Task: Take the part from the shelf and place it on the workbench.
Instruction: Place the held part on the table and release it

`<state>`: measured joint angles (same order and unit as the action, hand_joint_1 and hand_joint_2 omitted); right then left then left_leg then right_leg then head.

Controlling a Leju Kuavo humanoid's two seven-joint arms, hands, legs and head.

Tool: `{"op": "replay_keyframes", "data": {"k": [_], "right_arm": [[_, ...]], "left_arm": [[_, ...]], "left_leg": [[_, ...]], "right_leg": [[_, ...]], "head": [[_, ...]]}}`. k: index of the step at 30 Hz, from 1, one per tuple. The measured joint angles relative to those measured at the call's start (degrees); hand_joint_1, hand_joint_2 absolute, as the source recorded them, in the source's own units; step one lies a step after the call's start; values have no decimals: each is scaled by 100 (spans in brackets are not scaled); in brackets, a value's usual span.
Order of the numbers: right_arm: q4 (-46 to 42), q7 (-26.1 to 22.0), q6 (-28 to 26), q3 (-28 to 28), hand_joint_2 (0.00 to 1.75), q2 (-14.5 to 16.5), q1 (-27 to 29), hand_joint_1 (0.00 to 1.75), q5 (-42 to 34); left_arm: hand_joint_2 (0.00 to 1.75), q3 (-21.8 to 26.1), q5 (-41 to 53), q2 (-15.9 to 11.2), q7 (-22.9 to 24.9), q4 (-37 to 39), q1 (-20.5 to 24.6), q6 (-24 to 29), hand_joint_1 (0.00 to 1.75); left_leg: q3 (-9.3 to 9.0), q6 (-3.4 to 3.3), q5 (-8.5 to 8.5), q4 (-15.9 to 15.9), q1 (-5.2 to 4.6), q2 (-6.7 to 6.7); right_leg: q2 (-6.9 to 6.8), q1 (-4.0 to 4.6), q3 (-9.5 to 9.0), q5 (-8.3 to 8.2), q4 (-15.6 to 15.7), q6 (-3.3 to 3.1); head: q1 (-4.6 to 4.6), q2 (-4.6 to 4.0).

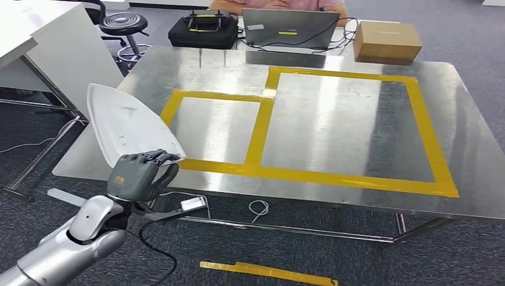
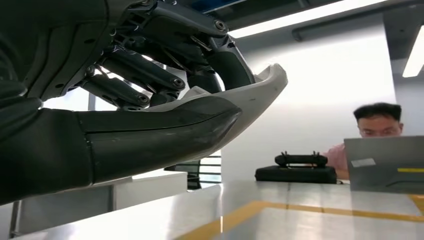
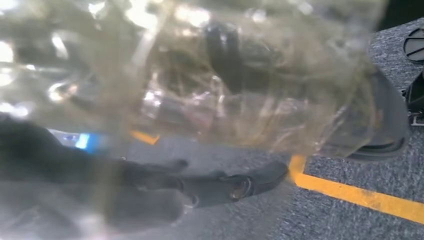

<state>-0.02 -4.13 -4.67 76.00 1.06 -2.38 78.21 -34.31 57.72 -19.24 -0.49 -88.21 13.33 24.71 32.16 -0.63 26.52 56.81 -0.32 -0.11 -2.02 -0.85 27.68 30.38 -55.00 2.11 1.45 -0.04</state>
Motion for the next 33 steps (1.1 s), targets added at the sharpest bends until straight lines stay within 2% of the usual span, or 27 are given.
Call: {"op": "replay_keyframes", "data": {"k": [5,19,33], "right_arm": [[0,0,60,22,0,42,29,0,-81],[0,0,261,42,0,129,77,0,-220],[0,0,290,42,0,165,90,0,-269]], "left_arm": [[175,-187,-48,220,9,518,278,-151,175],[175,-574,-79,632,-112,1619,590,-274,175],[175,-821,-138,849,-258,2025,676,-286,175]], "left_leg": [[0,0,0,0,-1,1],[1,0,0,0,0,1],[3,-1,0,0,-1,1]], "right_leg": [[5,-1,-6,-2,0,3],[6,-1,8,-2,0,3],[6,-1,5,-2,0,3]], "head": [[1,0],[2,0],[1,0]]}}
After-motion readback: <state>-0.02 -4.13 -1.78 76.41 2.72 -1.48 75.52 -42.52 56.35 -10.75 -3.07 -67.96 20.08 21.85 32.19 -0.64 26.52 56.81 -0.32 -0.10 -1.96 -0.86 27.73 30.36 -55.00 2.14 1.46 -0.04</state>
